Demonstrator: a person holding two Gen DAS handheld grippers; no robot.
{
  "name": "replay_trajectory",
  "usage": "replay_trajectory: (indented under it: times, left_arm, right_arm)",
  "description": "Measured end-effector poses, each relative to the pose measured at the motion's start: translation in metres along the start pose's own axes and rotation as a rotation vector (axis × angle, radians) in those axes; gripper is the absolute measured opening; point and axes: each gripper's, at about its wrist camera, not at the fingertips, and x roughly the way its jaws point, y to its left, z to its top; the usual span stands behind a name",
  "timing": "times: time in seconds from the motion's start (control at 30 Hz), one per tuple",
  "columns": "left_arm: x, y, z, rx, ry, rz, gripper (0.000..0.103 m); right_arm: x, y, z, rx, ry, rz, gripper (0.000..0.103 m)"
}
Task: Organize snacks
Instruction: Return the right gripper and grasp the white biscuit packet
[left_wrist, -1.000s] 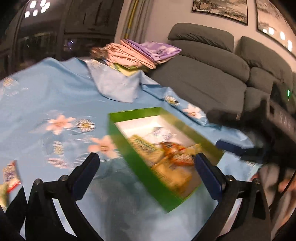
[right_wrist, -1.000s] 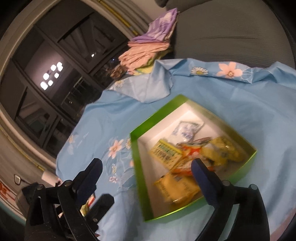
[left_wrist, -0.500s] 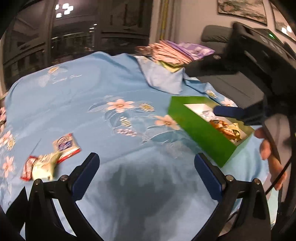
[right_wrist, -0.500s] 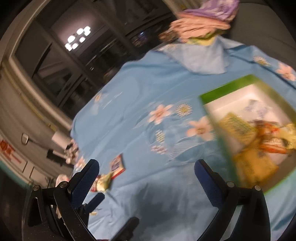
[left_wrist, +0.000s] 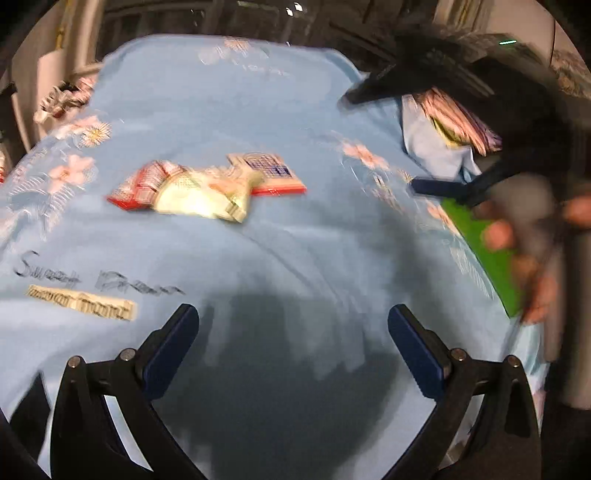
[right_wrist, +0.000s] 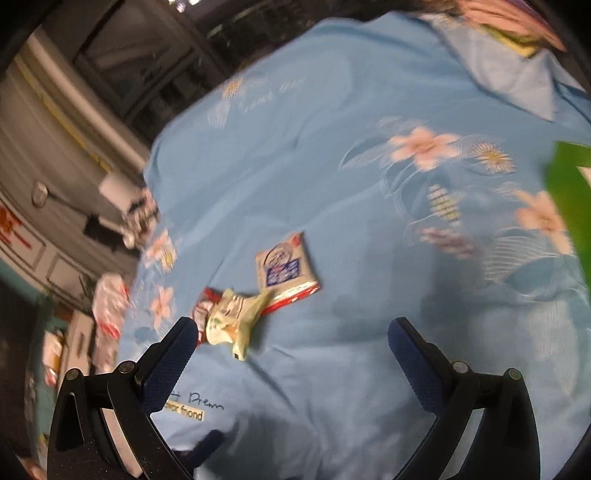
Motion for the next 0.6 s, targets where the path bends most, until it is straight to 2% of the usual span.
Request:
replay_trajectory:
  times: [0.07, 0.2, 0.27, 0.33, 0.37, 0.4, 0.53, 0.57, 0.6]
  left_arm:
    - [-0.01, 0.004, 0.003, 0.038, -0.04, 0.045, 0.103]
    - [-0.026, 0.01, 0.002, 0.176, -0.126, 0.225, 0.103]
    - [-0.028, 0.014, 0.002, 0.211, -0.144, 0.289, 0.103]
    - [-0.028, 0.022, 0.003, 0.222, -0.144, 0.307, 0.103]
    - [-0.028, 0.027, 0.005, 0.209, -0.144, 0.317, 0.103]
    - [-0.03, 0.033, 0.003, 0.198, -0.142, 0.324, 0.103]
    - [-0.028, 0.046, 0.007, 0.125, -0.106, 0.331, 0.103]
    - [-0.024, 0.048, 0.008, 0.108, -0.101, 0.323, 0.103]
    - [-0.029, 0.048, 0.008, 0.087, -0.104, 0.309, 0.103]
  right_arm:
    - [0.023, 0.019, 0.003, -0.065, 0.031, -0.022, 0.102]
    - [0.072, 0.049, 0.016, -0.166, 0.098, -0.036, 0.102]
    - [0.104, 0.059, 0.025, -0.228, 0.132, -0.088, 0.102]
    - [0.137, 0.06, 0.031, -0.241, 0.176, -0.252, 0.102]
    - [0.149, 0.059, 0.032, -0.244, 0.201, -0.284, 0.102]
    - [0.159, 0.056, 0.034, -0.249, 0.215, -0.281, 0.102]
    - [0.168, 0.055, 0.035, -0.286, 0.177, -0.361, 0.1]
    - [0.166, 0.055, 0.034, -0.289, 0.17, -0.358, 0.098]
    - [0.164, 0.055, 0.033, -0.285, 0.158, -0.357, 0.09]
